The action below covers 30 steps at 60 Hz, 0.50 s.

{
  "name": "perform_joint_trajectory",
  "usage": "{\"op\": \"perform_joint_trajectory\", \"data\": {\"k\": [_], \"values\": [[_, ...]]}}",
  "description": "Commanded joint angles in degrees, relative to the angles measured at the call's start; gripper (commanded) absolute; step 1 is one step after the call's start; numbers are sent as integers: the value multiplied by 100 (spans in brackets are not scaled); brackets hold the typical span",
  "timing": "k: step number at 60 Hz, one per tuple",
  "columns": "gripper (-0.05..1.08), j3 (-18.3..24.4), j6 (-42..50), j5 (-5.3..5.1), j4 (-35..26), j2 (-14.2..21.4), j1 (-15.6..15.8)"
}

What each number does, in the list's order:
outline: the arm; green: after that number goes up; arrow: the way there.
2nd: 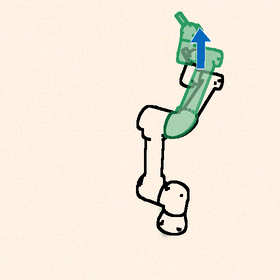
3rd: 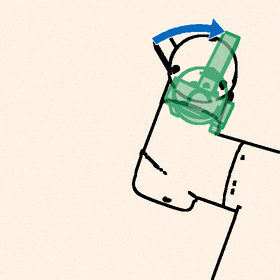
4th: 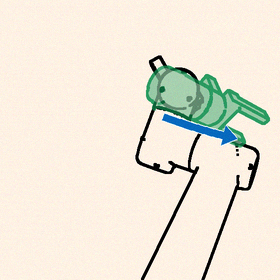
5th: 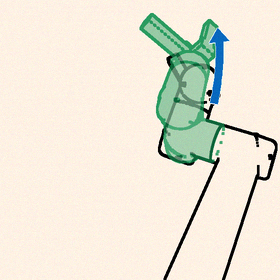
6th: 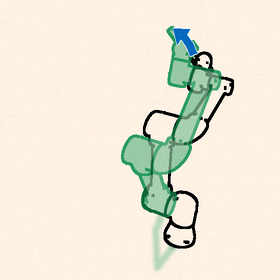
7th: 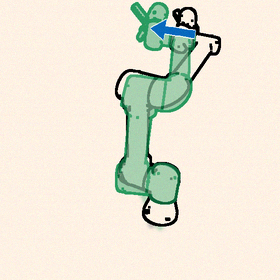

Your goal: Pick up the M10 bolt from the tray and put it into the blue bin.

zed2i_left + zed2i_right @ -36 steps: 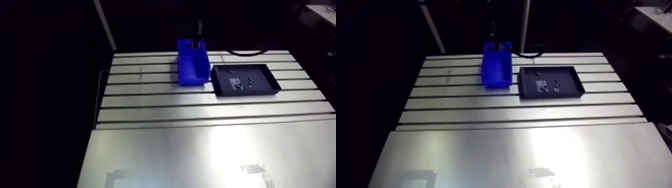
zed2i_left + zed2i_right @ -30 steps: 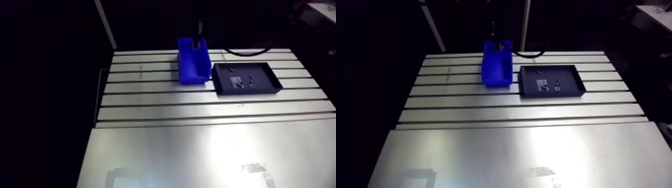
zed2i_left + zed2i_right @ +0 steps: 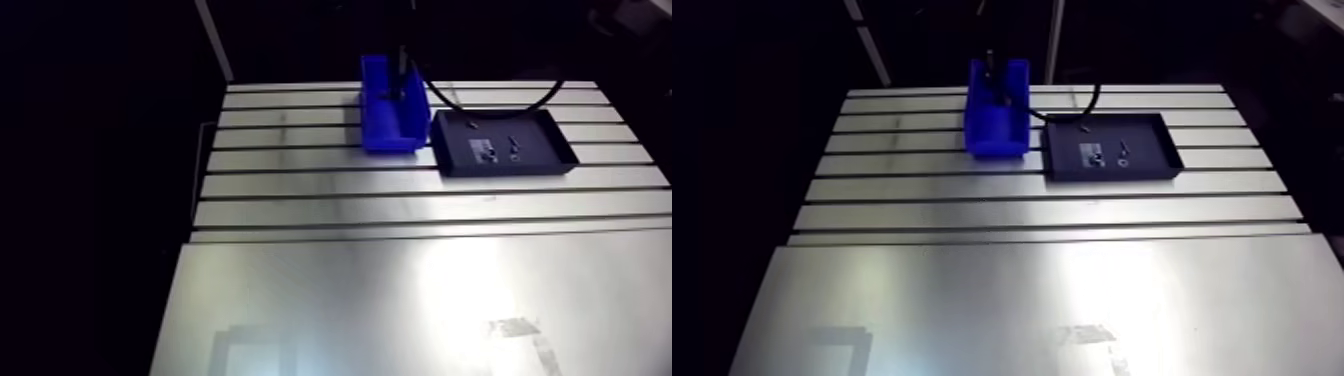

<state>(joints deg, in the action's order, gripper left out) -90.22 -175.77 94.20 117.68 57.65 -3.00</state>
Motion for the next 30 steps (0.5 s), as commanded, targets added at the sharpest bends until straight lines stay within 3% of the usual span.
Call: {"op": "perform_joint_trajectory", "data": {"k": [1, 30], "values": [[103, -76, 19, 77, 120, -75, 10], [102, -185, 45, 77, 216, -84, 10]]}}
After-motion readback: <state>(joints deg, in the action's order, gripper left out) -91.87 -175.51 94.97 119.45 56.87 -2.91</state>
